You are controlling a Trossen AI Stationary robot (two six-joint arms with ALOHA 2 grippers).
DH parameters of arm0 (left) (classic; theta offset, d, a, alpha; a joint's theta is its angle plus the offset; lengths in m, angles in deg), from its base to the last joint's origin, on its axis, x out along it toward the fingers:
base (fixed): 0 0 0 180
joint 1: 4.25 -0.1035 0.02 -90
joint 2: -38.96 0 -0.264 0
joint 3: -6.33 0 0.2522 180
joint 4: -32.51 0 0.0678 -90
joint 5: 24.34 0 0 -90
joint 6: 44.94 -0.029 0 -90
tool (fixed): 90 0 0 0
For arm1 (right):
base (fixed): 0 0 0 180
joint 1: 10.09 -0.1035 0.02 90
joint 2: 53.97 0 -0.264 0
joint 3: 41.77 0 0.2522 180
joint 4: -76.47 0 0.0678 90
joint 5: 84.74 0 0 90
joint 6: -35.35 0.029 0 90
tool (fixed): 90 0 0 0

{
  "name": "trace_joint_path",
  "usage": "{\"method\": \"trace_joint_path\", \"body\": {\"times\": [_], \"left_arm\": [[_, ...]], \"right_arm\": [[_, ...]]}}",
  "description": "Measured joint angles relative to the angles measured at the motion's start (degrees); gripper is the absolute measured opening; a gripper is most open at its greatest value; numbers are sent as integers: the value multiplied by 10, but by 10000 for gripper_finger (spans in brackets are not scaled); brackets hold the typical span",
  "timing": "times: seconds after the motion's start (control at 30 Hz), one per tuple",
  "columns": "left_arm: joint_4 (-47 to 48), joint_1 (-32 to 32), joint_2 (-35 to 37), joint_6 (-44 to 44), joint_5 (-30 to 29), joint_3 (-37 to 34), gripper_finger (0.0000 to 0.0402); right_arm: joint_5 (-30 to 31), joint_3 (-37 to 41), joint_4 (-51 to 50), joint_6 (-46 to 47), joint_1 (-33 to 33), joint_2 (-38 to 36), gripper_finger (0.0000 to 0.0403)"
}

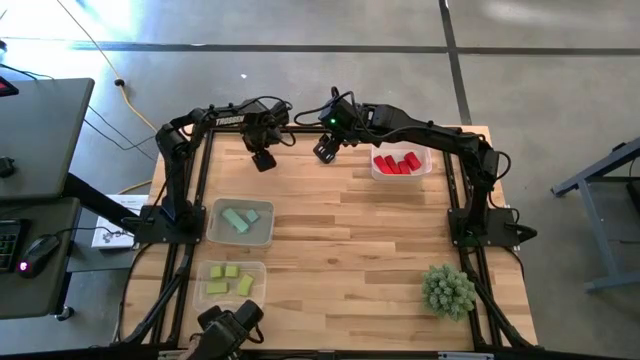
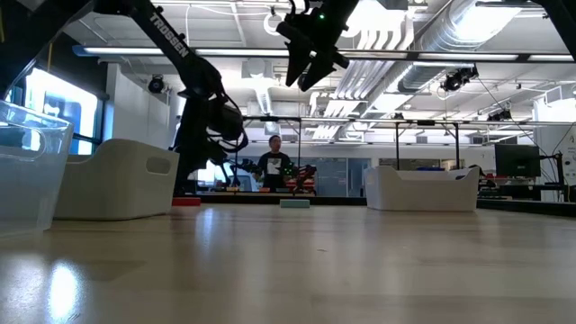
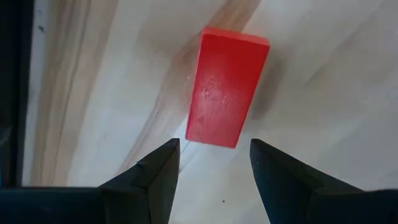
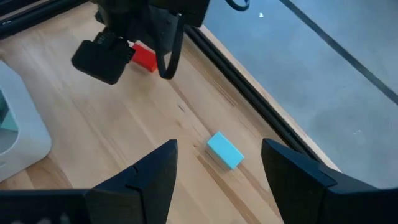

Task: Sort & place blocks by color
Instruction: Put the red block into the white bin

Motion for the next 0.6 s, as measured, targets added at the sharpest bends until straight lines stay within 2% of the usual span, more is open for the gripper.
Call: {"method": "trace_joint_path", "body": {"times": [0.6], "left_arm": [[-33,-3,-16,-17,15,0,186]], "right_arm": [[-12,0,0,0,0,0,222]]}}
